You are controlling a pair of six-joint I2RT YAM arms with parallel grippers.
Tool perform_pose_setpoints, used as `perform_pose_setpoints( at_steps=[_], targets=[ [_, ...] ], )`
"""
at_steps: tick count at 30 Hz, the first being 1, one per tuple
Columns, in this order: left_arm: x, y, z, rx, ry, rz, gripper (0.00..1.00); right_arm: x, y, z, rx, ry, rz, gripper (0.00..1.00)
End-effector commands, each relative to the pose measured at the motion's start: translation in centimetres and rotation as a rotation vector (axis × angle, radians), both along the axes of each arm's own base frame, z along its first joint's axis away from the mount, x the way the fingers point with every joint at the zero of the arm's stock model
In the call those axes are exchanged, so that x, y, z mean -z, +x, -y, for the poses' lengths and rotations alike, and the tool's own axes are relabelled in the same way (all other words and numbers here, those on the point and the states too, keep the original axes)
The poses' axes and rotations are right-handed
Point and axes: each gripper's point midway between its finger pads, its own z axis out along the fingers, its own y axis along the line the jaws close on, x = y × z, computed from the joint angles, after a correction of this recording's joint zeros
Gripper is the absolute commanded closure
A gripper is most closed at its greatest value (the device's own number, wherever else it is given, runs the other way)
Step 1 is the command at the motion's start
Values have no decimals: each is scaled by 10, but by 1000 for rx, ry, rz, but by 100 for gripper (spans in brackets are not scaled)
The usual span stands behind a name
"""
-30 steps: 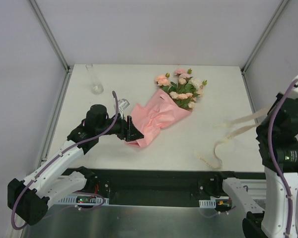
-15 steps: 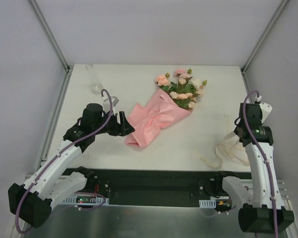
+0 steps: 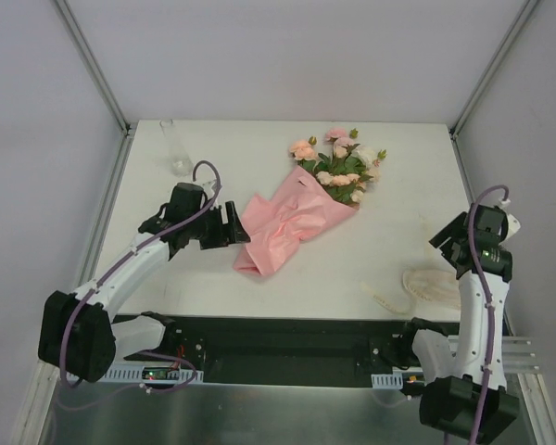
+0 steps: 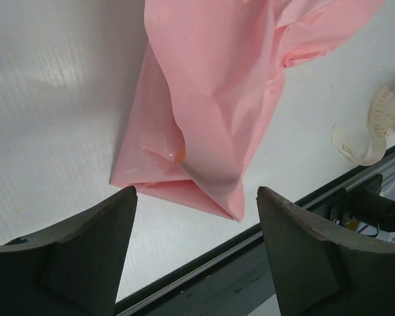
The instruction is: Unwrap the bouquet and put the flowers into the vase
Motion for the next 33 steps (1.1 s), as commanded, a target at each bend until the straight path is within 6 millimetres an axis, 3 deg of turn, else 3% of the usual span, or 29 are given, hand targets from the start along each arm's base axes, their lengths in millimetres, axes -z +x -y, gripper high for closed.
perform_pose_setpoints(
  at_steps=[1,5,8,10,12,15,16,19,20,24,27,29,33],
  targets=[
    [-14,19,19,70,-75,22,27,-28,45,-77,-435,91,167,23],
    [-24,26,49,171,-186,31,38,-40,48,-126,-665,85,192,20],
    [-43,25,74,236,-172,166,44,-44,50,-156,-790,112,212,18],
    [-59,6,98,337,-159,270,43,-43,49,-174,-867,152,210,18],
    [-69,-4,111,383,-177,327,40,-42,49,-180,-891,157,212,18],
    [-68,-27,128,439,-200,357,38,-43,50,-193,-946,179,243,18],
    [-63,-46,139,492,-196,359,37,-41,47,-198,-970,197,248,18],
    [-48,-69,150,544,-157,363,34,-40,47,-205,-1011,217,268,19],
    [-43,-87,158,591,-159,342,34,-41,47,-206,-1014,219,271,18],
    [-14,-130,182,714,-126,263,32,-55,46,-205,-1022,200,313,18],
    [-10,-145,191,729,-114,249,31,-66,50,-204,-1037,158,341,16],
    [-13,-142,189,707,-106,271,31,-70,54,-205,-1056,140,326,16],
    [-39,-134,173,674,-88,384,25,-85,60,-226,-1134,172,327,16]
  ],
)
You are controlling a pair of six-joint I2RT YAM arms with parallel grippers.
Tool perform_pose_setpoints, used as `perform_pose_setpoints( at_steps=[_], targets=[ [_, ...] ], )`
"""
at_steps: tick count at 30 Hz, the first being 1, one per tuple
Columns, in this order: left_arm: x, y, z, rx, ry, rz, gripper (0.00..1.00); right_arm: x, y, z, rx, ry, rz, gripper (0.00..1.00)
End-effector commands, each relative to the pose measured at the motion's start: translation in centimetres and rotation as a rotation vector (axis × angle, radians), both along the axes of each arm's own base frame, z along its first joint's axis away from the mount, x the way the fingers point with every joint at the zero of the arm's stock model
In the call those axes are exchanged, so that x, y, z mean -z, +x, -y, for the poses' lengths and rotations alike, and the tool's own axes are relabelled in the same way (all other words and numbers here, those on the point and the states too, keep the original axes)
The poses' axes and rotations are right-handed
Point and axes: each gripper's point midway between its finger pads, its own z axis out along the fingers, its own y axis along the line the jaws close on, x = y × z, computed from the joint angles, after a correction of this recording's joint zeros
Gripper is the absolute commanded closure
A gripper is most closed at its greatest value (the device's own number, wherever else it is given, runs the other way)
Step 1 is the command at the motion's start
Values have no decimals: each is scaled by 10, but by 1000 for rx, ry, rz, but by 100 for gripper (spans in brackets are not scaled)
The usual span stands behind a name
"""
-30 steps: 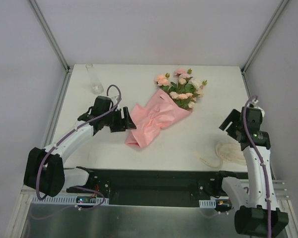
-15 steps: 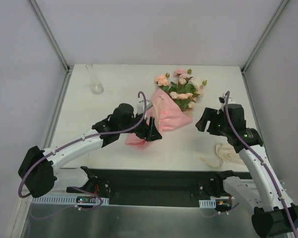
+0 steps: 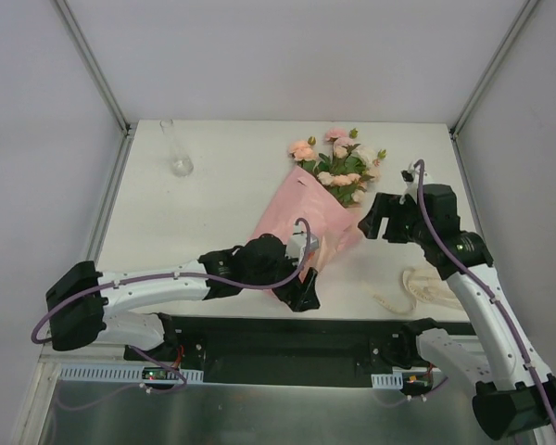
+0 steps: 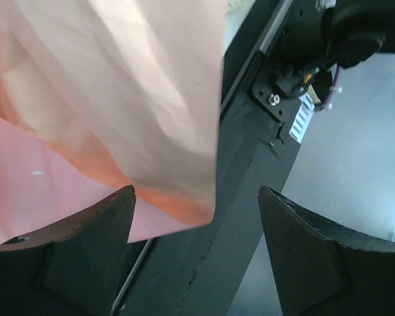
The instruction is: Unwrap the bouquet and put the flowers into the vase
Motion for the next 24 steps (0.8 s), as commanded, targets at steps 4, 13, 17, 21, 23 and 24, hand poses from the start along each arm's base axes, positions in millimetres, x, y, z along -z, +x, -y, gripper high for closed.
perform_pose_setpoints(
  at_steps=[4,13,17,21,23,24],
  targets=[
    [-54,28,-27,-84,-68,162,18,-37,12,-61,-226,63,67,16],
    [-94,51,-49,-152,-155,201,23,-68,31,-102,-308,111,112,17],
    [-132,67,-63,-200,-247,216,22,-78,38,-134,-402,180,75,16],
    [-147,87,-78,-287,-279,169,21,-50,34,-154,-477,154,-33,19],
    [-141,97,-82,-331,-262,103,22,-33,22,-155,-498,125,-66,24],
    [-137,108,-89,-370,-252,81,23,-15,10,-149,-495,103,-95,26]
  ],
)
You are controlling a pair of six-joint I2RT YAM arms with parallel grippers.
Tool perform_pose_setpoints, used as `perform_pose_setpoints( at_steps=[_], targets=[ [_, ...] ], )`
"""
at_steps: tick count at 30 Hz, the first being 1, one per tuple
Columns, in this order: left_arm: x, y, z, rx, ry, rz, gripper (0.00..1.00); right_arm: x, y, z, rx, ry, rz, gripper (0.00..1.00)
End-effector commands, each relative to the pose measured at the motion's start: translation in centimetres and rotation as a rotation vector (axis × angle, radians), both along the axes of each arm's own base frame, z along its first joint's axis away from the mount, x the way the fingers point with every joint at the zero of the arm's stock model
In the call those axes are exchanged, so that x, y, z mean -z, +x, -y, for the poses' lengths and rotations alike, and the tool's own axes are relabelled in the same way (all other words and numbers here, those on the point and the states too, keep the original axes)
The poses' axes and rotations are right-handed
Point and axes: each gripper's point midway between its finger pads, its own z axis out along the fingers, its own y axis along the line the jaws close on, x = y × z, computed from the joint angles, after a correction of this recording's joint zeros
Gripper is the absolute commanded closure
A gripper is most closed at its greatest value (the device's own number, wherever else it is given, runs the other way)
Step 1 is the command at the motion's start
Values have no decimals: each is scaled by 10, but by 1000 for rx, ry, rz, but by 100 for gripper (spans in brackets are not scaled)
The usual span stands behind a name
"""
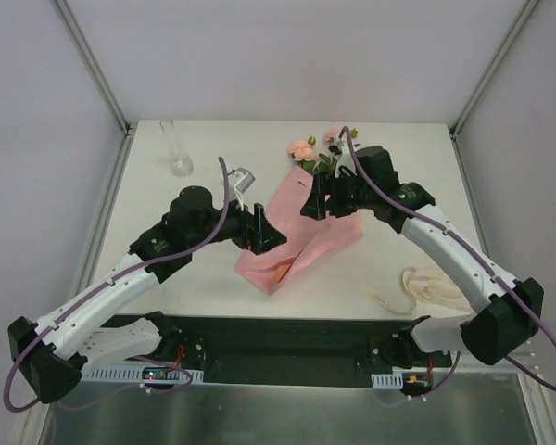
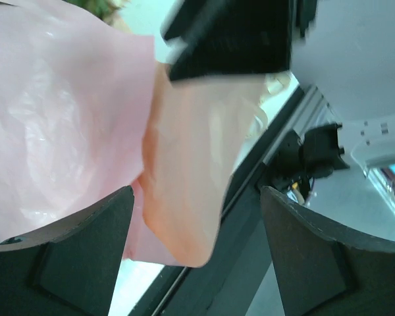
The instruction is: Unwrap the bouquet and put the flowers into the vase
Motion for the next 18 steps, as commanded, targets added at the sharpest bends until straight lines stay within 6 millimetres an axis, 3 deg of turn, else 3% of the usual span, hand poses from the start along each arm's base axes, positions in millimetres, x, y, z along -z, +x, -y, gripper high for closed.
perform_pose_setpoints(
  at_steps=[1,2,3,6,7,8,9,10,11,12,13,14,15,16,18],
  targets=[
    [-5,19,-12,-52,-40,-121,25,35,-38,0,-76,-41,-64,30],
    [5,25,-11,-59,-27,-162,27,45,-47,2,-77,-54,-78,31],
    [10,31,-14,-66,-25,-193,28,70,-63,15,-64,-91,-113,34],
    [28,38,-4,-25,8,-253,39,94,-87,36,-19,-113,-148,40],
    [35,36,3,4,23,-272,41,119,-101,46,-4,-144,-197,40],
    [54,37,10,26,65,-307,41,120,-108,52,8,-130,-184,40],
    [58,41,16,34,92,-293,41,126,-112,56,26,-130,-197,40],
    [67,30,30,76,140,-278,40,139,-119,63,35,-149,-219,39],
    [92,29,34,90,236,-279,37,137,-122,66,43,-144,-207,39],
    [92,31,43,96,277,-232,35,139,-123,70,57,-154,-204,38],
    [114,40,44,51,374,-205,32,143,-125,74,66,-165,-207,37],
    [124,32,49,75,454,-155,27,143,-128,78,77,-173,-206,36],
    [126,36,53,68,491,-122,26,145,-129,82,93,-181,-206,36],
    [142,44,52,37,564,-105,24,147,-131,84,101,-182,-215,35],
    [144,49,58,30,638,-44,23,154,-140,85,105,-165,-239,35]
  ],
)
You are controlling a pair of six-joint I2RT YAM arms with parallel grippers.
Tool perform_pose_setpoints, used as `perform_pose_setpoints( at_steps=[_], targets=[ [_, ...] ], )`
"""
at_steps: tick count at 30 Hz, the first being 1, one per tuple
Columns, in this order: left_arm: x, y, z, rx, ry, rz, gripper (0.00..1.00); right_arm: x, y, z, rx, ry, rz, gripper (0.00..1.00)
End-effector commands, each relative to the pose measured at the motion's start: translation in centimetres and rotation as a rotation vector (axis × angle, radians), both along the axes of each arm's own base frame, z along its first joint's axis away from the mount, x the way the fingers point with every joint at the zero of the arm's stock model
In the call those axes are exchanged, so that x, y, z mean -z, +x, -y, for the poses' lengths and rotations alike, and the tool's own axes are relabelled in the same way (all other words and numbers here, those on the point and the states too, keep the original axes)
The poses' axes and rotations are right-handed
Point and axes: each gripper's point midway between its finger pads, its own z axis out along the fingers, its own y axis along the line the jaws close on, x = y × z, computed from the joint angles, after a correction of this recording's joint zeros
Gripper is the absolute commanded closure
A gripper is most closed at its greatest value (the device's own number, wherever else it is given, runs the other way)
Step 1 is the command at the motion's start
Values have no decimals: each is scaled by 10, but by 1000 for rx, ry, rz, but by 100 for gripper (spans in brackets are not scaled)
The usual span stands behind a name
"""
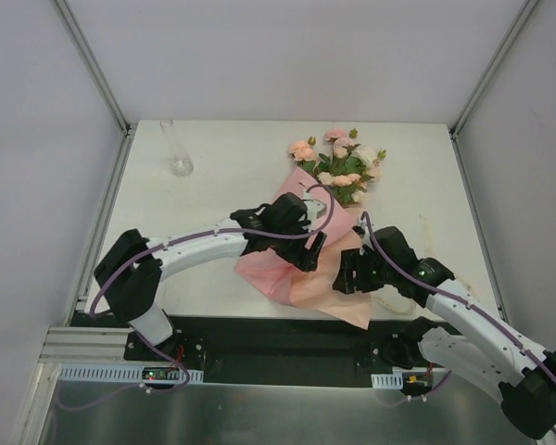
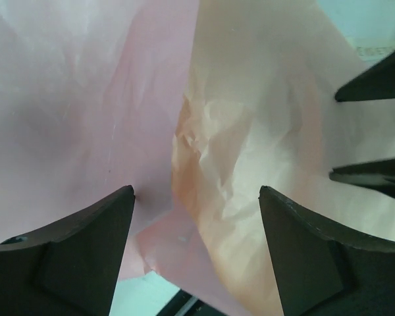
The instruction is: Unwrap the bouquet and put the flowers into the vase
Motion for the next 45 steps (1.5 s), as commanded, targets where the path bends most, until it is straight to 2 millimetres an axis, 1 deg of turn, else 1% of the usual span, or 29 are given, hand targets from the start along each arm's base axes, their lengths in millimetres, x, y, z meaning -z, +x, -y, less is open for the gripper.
perform_pose_setpoints(
  at_steps=[1,2,5,7,9,10,12,13,15,17,20,21,23,24,26,27,28,30,31,33,34,36,37,39,40,42,43,44,45],
  targets=[
    [15,35,-6,-6,266,245,24,7,-9,4,62,25,-27,34],
    [11,38,1,21,285,286,24,11,-14,5,61,33,-40,34],
    [32,48,-1,6,384,297,27,9,-21,2,65,78,-59,34],
    [45,51,-3,3,426,283,40,8,-24,2,63,89,-63,34],
    [42,57,-3,-19,444,299,62,5,-25,3,64,97,-44,33],
    [35,59,-5,-37,446,314,82,6,-25,5,63,93,-42,33],
    [19,71,-15,-110,467,376,100,7,-25,5,54,94,-36,33],
    [0,76,-21,-152,449,408,100,8,-24,2,43,101,-31,33],
    [-22,85,-35,-223,442,454,100,10,-27,-4,-2,115,-46,34],
    [-62,97,-66,-361,342,439,100,10,-23,-11,-42,126,-36,34],
    [-74,103,-97,-474,249,360,100,5,-19,-16,-75,132,-12,34],
    [-70,116,-122,-544,259,337,100,4,-17,-17,-75,128,-9,35],
    [-71,128,-144,-592,291,354,96,3,-13,-21,-92,124,-6,35],
    [-70,140,-163,-643,310,349,91,-5,-8,-26,-103,133,9,35],
    [-66,152,-177,-676,308,316,83,-4,1,-30,-122,102,5,35],
    [-66,159,-190,-716,310,304,72,-17,11,-37,-129,115,30,34],
    [-69,158,-196,-734,312,302,55,-21,16,-41,-137,116,37,32],
    [-72,153,-201,-755,306,307,38,-24,30,-52,-136,123,37,28],
    [-84,147,-202,-758,276,324,33,-37,42,-62,-134,154,72,23],
    [-91,132,-196,-729,209,308,30,-35,48,-76,-142,183,31,18],
    [-112,122,-196,-726,147,335,29,-45,58,-86,-150,215,52,16],
    [-121,102,-192,-694,75,325,25,-35,62,-98,-159,229,-3,14],
    [-141,86,-187,-653,-12,344,23,-37,68,-105,-168,252,11,11],
    [-148,67,-187,-623,-68,351,20,-30,72,-118,-195,276,-21,10],
    [-163,49,-181,-565,-148,361,20,-31,78,-125,-214,299,-5,8],
    [-167,34,-181,-526,-186,373,18,-26,77,-145,-287,327,-38,7],
    [-179,23,-184,-513,-217,411,18,-25,80,-152,-311,330,-34,6],
    [-180,19,-187,-507,-219,427,18,-13,76,-162,-335,319,-71,6],
    [-183,15,-190,-508,-225,443,17,-22,78,-173,-368,342,-62,6]
  ],
)
